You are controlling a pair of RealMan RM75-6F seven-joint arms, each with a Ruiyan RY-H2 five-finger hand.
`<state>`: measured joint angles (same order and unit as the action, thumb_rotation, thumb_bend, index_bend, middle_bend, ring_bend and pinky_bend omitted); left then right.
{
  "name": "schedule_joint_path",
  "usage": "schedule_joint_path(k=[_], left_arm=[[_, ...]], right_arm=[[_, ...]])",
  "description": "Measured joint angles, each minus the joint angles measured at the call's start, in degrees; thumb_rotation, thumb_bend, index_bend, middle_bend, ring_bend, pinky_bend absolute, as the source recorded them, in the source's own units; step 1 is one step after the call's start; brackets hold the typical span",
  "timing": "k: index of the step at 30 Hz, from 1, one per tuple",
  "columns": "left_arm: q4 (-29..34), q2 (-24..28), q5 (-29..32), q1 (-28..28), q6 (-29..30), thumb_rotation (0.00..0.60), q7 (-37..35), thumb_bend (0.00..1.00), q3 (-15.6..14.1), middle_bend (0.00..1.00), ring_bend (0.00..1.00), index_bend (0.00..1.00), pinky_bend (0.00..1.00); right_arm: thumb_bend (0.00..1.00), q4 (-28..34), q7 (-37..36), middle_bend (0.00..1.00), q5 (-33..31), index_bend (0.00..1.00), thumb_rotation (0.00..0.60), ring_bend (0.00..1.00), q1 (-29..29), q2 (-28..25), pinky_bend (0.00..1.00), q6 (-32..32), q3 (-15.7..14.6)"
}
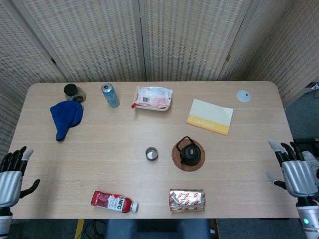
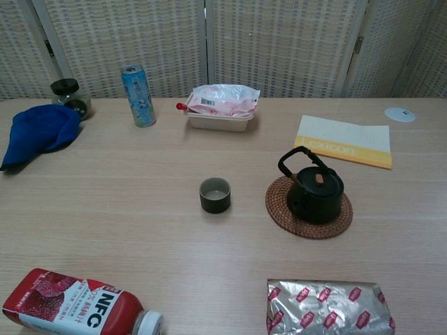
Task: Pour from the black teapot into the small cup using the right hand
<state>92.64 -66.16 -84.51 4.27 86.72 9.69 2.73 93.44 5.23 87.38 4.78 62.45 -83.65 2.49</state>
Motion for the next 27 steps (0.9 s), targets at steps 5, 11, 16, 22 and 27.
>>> schedule_joint_path(k=[5,11,16,22,27], left_arm=[[0.0,0.1,-0.2,0.0,-0.1,0.600,0.1,0.26,-0.2,0.00,0.00,0.00,0.00],[0.3,0.4,-0.4,-0.4,0.6,0.600,0.1,0.26,-0.2,0.00,0.00,0.00,0.00],[0.6,0.5,-0.3,-0.5,0.6,0.600,0.3,0.26,-0.2,0.00,0.00,0.00,0.00],[0.9,0.7,-0.7,-0.3,0.2,0.600,0.5,0.26,-0.4,0.00,0.00,0.00,0.00],[1.3,0.9,-0.6,-0.3,0.0,0.600,0.8,0.26,-0.4,0.00,0.00,0.00,0.00]], right_arm=[[0.20,-0.7,-0.5,0.23,0.9,0.07,0.600,0.12,0.0,0.8,0.09,-1.1,0.2],[0.24,-0.4,-1.0,0.23,2.1,0.07,0.600,0.12,0.8,0.5,0.09,-0.5,0.1],[0.26,0.7,-1.1,0.26,3.5,0.07,0.600,0.13,2.5,0.0,0.09,1.1,0.2],[0.22,3.5,-1.0,0.28,4.3,0.07,0.600,0.13,6.3,-1.2,0.09,6.6,0.6],[0.23,6.1,-0.6,0.29,4.6,0.07,0.600,0.13,11.8,-2.3,0.09,13.4,1.7]])
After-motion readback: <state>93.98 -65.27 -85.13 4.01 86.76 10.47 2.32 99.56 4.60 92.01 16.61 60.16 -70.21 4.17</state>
